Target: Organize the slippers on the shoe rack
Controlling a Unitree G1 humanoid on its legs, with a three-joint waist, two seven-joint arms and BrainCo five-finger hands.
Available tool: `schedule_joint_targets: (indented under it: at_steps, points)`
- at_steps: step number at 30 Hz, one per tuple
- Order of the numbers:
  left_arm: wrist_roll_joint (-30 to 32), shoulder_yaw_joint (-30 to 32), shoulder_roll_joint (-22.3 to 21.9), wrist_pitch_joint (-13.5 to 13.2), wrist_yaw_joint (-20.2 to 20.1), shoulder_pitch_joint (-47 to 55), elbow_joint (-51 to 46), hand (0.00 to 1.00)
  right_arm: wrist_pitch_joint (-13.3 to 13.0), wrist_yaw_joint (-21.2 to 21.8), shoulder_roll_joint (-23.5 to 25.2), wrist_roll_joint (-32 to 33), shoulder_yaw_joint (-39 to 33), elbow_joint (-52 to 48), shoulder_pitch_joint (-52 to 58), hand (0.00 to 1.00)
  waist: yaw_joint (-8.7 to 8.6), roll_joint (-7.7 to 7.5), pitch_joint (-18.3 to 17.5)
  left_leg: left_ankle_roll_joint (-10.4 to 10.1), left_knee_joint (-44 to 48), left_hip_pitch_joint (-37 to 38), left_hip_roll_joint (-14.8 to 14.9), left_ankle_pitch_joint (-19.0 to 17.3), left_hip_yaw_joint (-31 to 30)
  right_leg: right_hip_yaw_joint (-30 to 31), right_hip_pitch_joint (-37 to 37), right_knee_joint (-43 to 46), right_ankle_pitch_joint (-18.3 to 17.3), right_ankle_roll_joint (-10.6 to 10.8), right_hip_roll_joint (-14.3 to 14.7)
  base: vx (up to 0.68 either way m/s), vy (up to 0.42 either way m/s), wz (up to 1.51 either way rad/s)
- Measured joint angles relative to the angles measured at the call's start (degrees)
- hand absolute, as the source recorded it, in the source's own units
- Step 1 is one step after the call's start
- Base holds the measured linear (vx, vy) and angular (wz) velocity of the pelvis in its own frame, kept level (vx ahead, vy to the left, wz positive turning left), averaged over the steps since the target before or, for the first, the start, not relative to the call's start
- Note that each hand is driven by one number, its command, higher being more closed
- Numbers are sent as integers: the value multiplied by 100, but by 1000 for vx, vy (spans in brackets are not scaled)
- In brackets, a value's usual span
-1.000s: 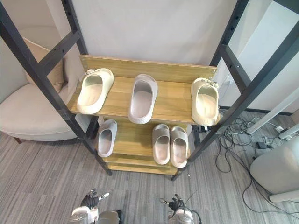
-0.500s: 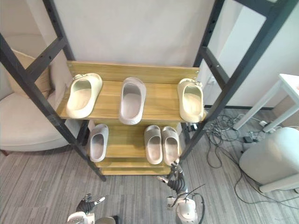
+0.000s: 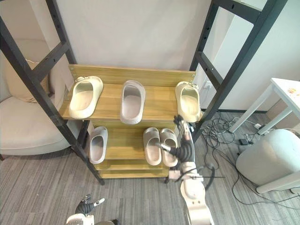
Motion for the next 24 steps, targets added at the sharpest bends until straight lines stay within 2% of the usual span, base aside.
schedule_joint_targets:
  at_steps: [8, 10, 13, 16, 19, 22, 24]
  points:
    - [6, 18, -44, -7, 34, 63, -218, 0, 61, -626, -59, -474, 12, 167, -1285, 0, 65, -2, 119, 18, -213, 108, -17, 99, -115, -122, 93, -19, -1, 10, -30, 0, -20, 8]
    - [2, 133, -73, -12, 40, 61, -298, 0, 224, -765, -114, -640, -80, 829, -1702, 0, 173, -48, 149, 19, -296, 114, -61, 155, -167, -170, 88, -28, -1, 11, -34, 6, -10, 11]
    - [2, 168, -58, -17, 39, 39, -435, 0, 437, -879, -157, -666, -209, 1600, -2201, 0, 319, -21, 310, 25, -347, 107, -72, 198, -213, -220, 86, -28, -2, 12, -40, -6, -21, 9]
    - [52, 178, 79, 4, 37, 90, -388, 0, 531, -957, -198, -660, -324, 2126, -2584, 0, 356, -16, 443, 26, -506, 97, -90, 290, -288, -271, 50, -46, -8, 21, -46, 5, -25, 13]
    - [121, 124, 192, 105, 27, 349, -205, 0, 609, -1040, -295, -642, -361, 2556, -2821, 0, 480, -51, 497, 30, -604, 43, -99, 310, -292, -263, -49, -62, -17, 34, -44, 25, -9, 0]
    - [119, 100, 233, 125, 27, 570, -151, 0, 686, -1057, -416, -402, -530, 3160, -3229, 0, 617, -84, 525, 47, -585, -142, -110, 335, -343, -272, -191, -71, -3, 50, -44, 55, -20, 8]
    - [119, 65, 241, 122, 27, 685, -148, 0, 701, -1073, -423, -262, -557, 3450, -3528, 0, 636, -83, 525, 50, -580, -148, -109, 333, -391, -270, -184, -70, 4, 57, -41, 58, -18, 10]
